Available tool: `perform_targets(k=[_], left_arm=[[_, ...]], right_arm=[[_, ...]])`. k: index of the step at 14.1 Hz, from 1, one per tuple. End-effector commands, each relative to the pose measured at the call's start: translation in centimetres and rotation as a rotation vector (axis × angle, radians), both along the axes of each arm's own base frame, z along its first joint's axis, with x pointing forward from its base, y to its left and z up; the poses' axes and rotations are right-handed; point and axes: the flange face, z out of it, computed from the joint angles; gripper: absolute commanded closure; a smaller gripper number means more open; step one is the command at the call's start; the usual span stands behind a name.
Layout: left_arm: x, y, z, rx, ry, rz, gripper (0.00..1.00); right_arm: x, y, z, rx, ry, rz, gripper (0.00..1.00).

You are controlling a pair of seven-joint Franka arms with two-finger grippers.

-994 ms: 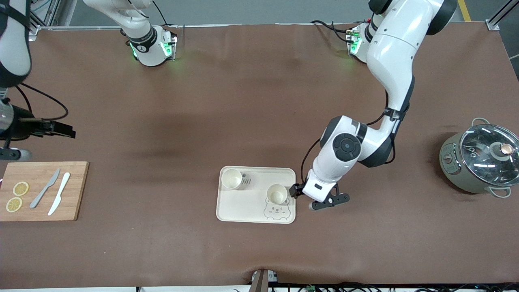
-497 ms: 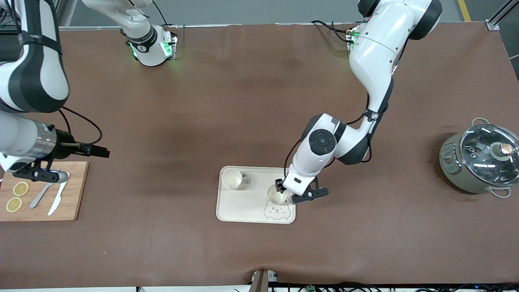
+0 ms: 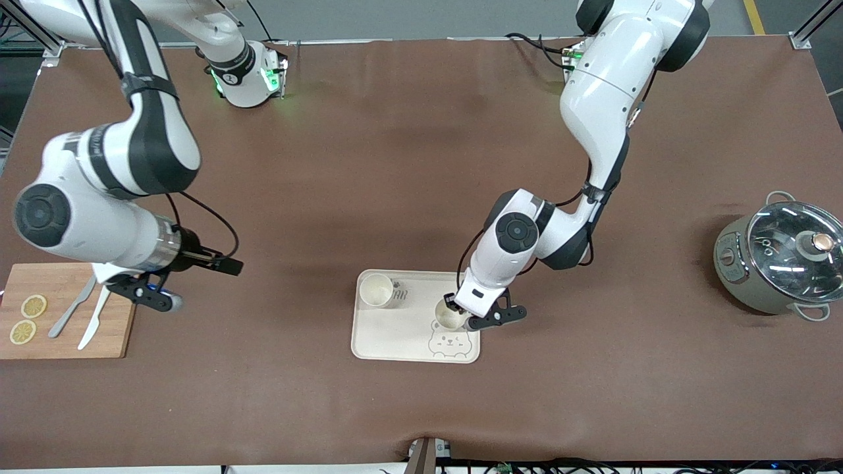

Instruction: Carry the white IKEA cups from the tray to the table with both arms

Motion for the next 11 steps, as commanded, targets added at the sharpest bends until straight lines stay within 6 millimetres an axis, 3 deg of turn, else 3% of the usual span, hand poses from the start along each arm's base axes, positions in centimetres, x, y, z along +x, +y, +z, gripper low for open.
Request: perform_targets(k=[1,6,9,11], left_arm=[[0.3,-0.6,0.9,0.011,-0.034,0.002,1.00],[1.8,2.1,6.1,0.012,-0.058,0.032,1.00],[1.7,6.5,10.6,0.098,0.065,0.072,1.00],[0.1,9.1,12.4,0.144,0.131,0.090,1.00]], right_arm=[[0.3,3.5,-1.3,0.011,-0.016,-0.074,0.00],[0.1,10.0,-4.7,0.017,-0.047,-0.157,0.00],[0.0,13.2,-7.0,0.020,-0.076,-0.216,0.00],[-0.1,15.8,-9.3,0.025,-0.103,-0.252,0.00]])
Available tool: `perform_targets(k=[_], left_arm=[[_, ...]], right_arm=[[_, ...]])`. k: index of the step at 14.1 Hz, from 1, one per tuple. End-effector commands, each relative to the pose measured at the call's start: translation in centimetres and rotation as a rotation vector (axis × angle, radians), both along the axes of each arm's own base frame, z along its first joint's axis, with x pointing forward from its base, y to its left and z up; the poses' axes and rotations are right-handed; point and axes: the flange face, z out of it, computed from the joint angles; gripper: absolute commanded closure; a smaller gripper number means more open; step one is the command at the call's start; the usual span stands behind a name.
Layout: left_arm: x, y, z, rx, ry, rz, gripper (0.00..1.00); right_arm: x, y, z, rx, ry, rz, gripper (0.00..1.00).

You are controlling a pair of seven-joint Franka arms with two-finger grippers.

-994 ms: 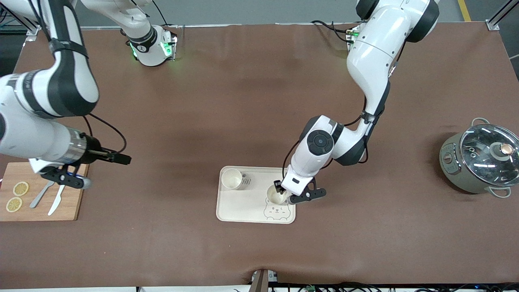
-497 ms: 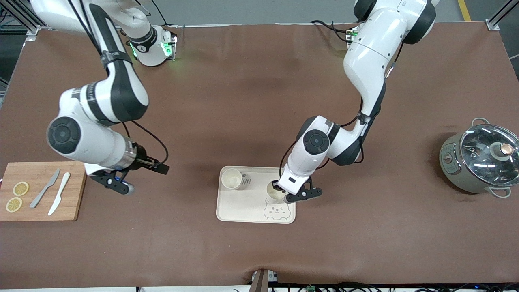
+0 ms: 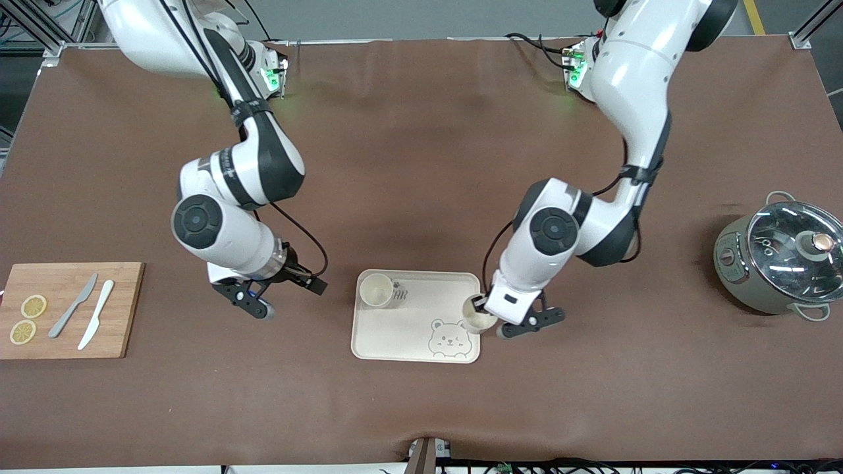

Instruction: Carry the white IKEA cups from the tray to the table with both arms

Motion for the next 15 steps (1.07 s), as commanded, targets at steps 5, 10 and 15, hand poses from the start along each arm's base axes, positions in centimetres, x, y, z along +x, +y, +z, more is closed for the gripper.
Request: perform_targets(k=[5,10,15], left_arm=[[-4.8,10.5,1.3,0.102,0.124,0.083,1.00],[-2.7,14.8,-0.8,0.085,0.107,0.139,1.00],[-1.9,16.8,-3.8,0.086,0.120,0.122,1.00]], right_arm=[[-1.1,7.1,-6.5,0.014,-0.051,-0.063,0.00],[-2.1,8.9,-9.0,0.006,-0.044,-0.049,0.07],[-2.3,9.2,-10.4,0.003,-0.037,-0.052,0.83]])
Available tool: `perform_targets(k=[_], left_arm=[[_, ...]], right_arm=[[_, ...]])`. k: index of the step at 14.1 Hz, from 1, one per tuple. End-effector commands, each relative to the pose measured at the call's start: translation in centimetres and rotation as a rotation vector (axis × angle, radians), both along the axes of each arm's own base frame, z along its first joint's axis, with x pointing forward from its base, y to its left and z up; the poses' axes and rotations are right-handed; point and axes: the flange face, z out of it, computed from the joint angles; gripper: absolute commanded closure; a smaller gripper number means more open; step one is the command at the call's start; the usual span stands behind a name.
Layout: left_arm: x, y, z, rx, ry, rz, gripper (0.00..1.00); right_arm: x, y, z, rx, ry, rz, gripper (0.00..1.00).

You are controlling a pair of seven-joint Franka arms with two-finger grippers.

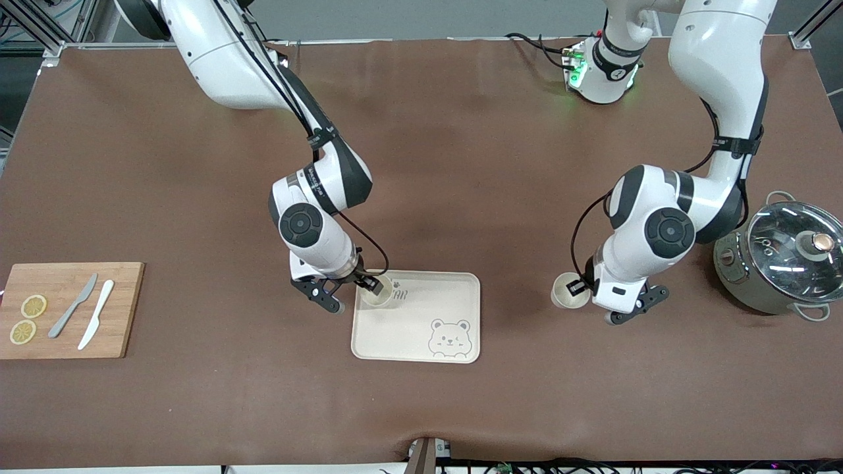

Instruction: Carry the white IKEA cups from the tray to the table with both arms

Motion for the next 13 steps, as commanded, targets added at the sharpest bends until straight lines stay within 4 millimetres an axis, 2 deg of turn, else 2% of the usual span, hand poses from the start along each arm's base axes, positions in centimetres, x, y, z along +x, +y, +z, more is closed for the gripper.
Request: perform_targets(k=[1,3,6,7,9,10,13], left_arm=[[-0.3,0.7,-1.3,0.019,0.006,-0.018,1.00],[-0.1,3.5,-2.2,0.019,0.014,-0.004,1.00],[-1.3,4.6,-4.4,0.017,0.014,-0.002,1.00],[-1.7,4.7,-4.7,0.018,0.019,-0.003,1.00],[-2.0,5.1,-4.7,0.019,0.023,0.003,1.00],[-2.1,5.5,-4.6,0.020,0.025,0.007,1.00],[-2.0,6.8,-5.0,0.022,0.033,0.026,1.00]], right_arm=[[0.1,0.6,-0.4,0.008,-0.006,-0.026,1.00],[0.2,0.7,-0.2,0.008,-0.003,-0.037,1.00],[1.1,0.3,2.5,0.012,0.009,-0.045,1.00],[1.6,-0.1,4.3,0.003,0.038,-0.042,1.00],[2.8,-2.7,6.7,-0.014,0.091,-0.060,1.00],[3.2,-4.0,9.3,-0.001,0.069,-0.048,1.00],[3.2,-10.7,12.2,-0.007,0.109,0.069,1.00]])
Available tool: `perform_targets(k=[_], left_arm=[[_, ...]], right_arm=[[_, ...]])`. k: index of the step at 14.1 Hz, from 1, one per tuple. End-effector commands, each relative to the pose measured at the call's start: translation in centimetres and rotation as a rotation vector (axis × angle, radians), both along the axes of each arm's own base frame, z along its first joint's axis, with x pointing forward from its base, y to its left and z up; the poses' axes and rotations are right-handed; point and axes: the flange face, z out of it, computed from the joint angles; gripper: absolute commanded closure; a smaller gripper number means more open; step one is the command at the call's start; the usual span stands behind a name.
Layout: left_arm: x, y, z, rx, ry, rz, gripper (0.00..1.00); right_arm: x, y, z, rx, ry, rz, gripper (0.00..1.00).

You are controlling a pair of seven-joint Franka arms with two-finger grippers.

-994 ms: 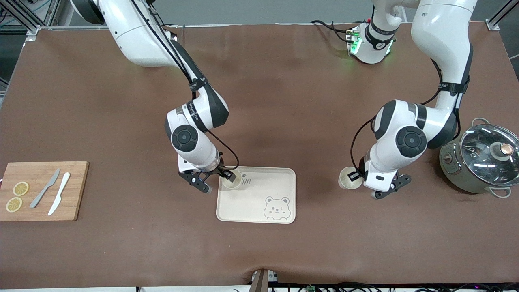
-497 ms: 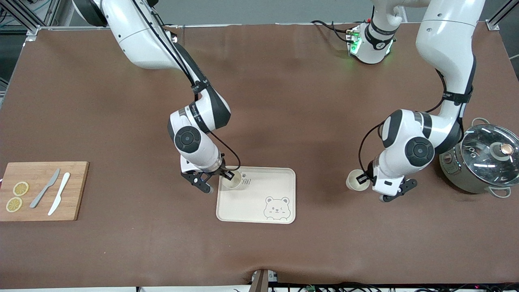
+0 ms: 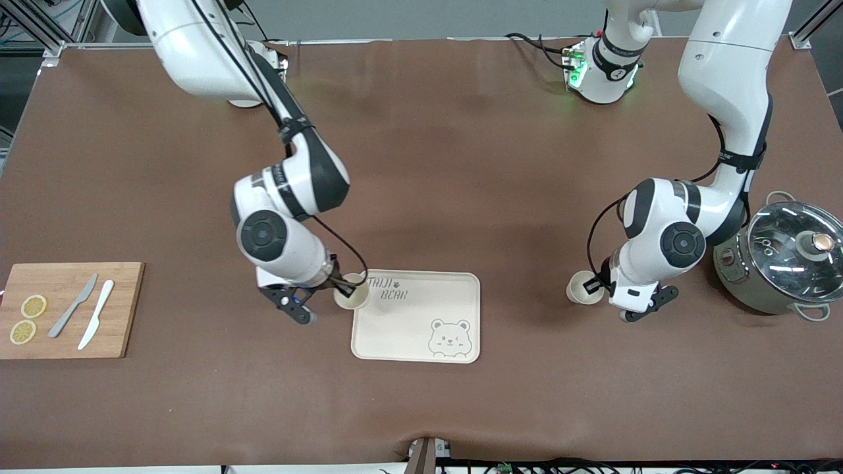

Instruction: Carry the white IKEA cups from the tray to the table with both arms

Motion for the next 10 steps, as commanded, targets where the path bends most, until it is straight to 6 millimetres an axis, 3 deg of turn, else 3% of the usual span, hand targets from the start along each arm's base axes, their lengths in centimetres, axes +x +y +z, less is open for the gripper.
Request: perform_targets(k=[1,2,3,5,6,8,10], left_arm=[[-0.6,1.2,0.7,0.016,-0.012,-0.003,1.00],[-0.6,1.3,0.7,0.016,-0.012,-0.002,1.00],[-0.6,1.3,0.9,0.016,-0.011,-0.014,0.87],[-0.6,1.4,1.8,0.013,-0.017,-0.060,0.15],[-0.3,1.9,2.7,0.012,-0.029,-0.054,0.00],[-0.3,2.1,6.2,0.019,-0.047,-0.058,0.00],[0.5,3.6,10.4,0.022,-0.073,-0.079,0.00]], right_arm=[[-0.8,-6.9,2.6,0.023,0.035,0.093,1.00],[-1.1,-9.5,3.3,0.029,0.032,0.140,1.00],[-1.5,-12.1,3.5,0.031,0.034,0.171,1.00],[-2.2,-17.6,3.9,0.036,0.035,0.209,1.00],[-2.7,-19.9,3.8,0.041,0.039,0.237,1.00],[-3.9,-24.2,3.1,0.046,0.044,0.284,1.00],[-5.6,-28.9,0.9,0.041,0.031,0.342,1.00]])
